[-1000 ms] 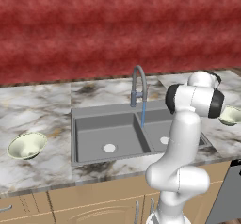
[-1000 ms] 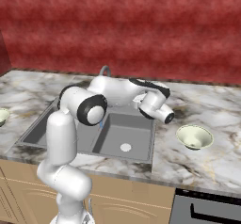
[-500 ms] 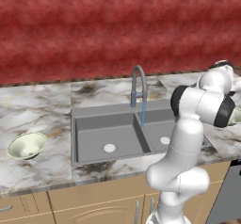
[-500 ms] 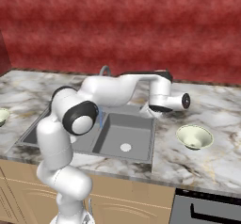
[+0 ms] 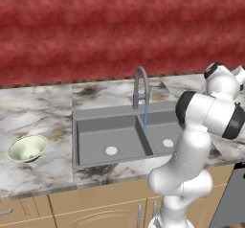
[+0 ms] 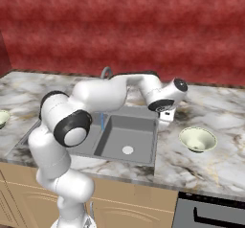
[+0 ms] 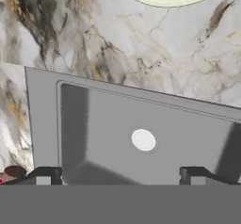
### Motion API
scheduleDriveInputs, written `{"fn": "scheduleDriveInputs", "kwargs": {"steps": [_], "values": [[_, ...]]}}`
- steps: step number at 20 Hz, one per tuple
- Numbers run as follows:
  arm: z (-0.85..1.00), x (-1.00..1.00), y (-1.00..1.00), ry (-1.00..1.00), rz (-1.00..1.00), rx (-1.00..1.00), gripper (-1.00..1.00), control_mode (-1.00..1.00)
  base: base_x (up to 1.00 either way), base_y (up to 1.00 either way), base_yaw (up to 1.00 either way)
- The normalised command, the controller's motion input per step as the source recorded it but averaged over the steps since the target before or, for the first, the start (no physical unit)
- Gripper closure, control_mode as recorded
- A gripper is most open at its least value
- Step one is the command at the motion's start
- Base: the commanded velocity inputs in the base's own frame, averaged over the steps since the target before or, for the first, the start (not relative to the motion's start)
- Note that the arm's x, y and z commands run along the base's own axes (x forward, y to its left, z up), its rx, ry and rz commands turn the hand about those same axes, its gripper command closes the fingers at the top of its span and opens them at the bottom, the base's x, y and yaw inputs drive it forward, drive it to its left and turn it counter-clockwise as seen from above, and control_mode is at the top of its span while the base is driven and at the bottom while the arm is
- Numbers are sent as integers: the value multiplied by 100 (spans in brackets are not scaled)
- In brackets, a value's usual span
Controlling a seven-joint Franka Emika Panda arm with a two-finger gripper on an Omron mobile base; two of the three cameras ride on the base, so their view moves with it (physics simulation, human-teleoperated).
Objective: Rinse each bowl for a few seconds and place them down in the sink or on the counter.
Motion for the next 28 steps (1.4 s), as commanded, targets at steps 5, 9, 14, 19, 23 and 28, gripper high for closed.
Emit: {"fn": "scheduleDriveInputs", "kwargs": {"steps": [5, 9, 14, 19, 23, 28], "values": [[-48, -34, -25, 6, 1, -28, -100, -100, 0, 0, 0], [-25, -13, -49, 1, -4, -4, -100, -100, 0, 0, 0], [-2, 5, -66, 4, -13, 0, -100, -100, 0, 0, 0], [-2, 9, -67, 6, -27, 0, -100, -100, 0, 0, 0], [-21, 0, -57, 3, -24, 0, -100, -100, 0, 0, 0], [-24, 0, -50, 0, -20, 0, -100, -100, 0, 0, 0]]}}
